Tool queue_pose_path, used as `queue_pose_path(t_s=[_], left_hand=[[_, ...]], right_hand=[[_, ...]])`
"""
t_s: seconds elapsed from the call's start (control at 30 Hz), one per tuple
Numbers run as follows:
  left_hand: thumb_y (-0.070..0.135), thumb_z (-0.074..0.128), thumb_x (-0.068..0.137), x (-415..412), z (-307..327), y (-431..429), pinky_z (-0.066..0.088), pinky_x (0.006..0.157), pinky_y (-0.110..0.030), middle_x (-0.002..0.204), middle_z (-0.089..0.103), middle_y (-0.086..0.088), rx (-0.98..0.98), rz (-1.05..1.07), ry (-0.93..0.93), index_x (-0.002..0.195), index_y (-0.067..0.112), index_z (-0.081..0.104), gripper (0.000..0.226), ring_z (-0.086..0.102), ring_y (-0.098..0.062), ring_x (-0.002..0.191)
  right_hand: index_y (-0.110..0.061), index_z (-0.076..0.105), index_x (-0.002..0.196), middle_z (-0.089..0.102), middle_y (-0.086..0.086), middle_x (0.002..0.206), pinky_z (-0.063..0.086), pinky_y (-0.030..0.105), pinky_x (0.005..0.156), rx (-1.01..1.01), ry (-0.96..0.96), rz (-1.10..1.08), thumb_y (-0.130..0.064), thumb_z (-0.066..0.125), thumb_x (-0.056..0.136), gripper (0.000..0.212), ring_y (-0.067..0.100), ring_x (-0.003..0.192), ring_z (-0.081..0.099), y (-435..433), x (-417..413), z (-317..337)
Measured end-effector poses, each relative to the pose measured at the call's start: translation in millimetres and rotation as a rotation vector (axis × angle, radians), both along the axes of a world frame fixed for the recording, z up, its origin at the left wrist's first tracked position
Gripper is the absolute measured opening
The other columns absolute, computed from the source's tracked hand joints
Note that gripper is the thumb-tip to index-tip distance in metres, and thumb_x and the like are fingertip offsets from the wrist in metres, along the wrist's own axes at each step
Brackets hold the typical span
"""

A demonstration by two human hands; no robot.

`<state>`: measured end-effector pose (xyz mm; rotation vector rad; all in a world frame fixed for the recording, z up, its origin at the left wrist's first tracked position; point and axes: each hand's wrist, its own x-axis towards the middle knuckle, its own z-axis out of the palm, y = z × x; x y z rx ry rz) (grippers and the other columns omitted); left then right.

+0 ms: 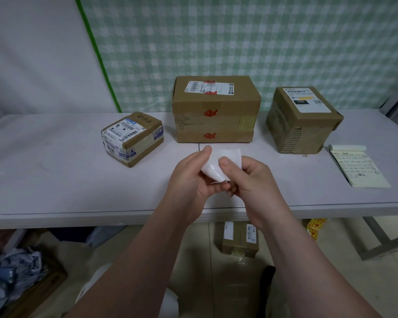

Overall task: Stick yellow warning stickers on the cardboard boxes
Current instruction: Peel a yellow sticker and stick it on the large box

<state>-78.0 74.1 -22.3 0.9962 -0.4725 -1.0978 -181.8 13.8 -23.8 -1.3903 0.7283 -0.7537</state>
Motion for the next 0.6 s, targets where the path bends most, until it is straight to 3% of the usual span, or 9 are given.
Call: queue_pose_path(t_s=[0.1,0.27,0.43,0.6], left_hand=[[0.039,0.051,0.081,-0.5,0.2,1.6,0.055,0.061,-0.030,0.105,0.061,-0.024,-0.061,-0.091,0.068,0.115,-0.003,0.056,0.054,0.062,-0.027,0.082],[0.027,0.068,0.081,-5.7,-2.8,-0.4,0.054,0.060,-0.027,0.072,0.061,-0.012,-0.001,-0.105,-0.307,0.093,-0.004,0.062,0.034,0.059,-0.018,0.063],[0.017,0.054,0.085,-5.9,-0.3,1.0,0.051,0.052,-0.024,0.052,0.056,-0.006,-0.049,-0.149,-0.136,0.081,-0.002,0.056,0.019,0.057,-0.013,0.047],[0.018,0.056,0.085,-1.7,-4.4,2.9,0.052,0.053,-0.021,0.063,0.065,-0.014,-0.117,-0.210,0.011,0.081,0.002,0.069,0.021,0.062,-0.018,0.054]], right_hand=[[0.002,0.067,0.090,0.059,0.012,0.066,0.041,0.023,0.049,-0.010,0.000,-0.039,-0.024,0.059,0.091,0.027,0.011,0.054,0.050,-0.7,-0.1,-0.3],[-0.006,0.059,0.069,0.052,-0.005,0.050,0.042,0.018,0.044,-0.065,0.016,-0.109,-0.025,0.054,0.094,0.032,0.004,0.046,0.049,4.6,2.3,2.3],[-0.011,0.054,0.066,0.043,-0.008,0.041,0.036,0.019,0.044,0.089,-0.092,0.004,-0.024,0.048,0.096,0.034,0.005,0.040,0.042,4.6,-0.3,7.1],[-0.008,0.062,0.066,0.038,0.000,0.043,0.032,0.016,0.039,0.346,-0.300,0.135,-0.022,0.049,0.094,0.034,0.008,0.040,0.038,0.5,-1.1,3.8]])
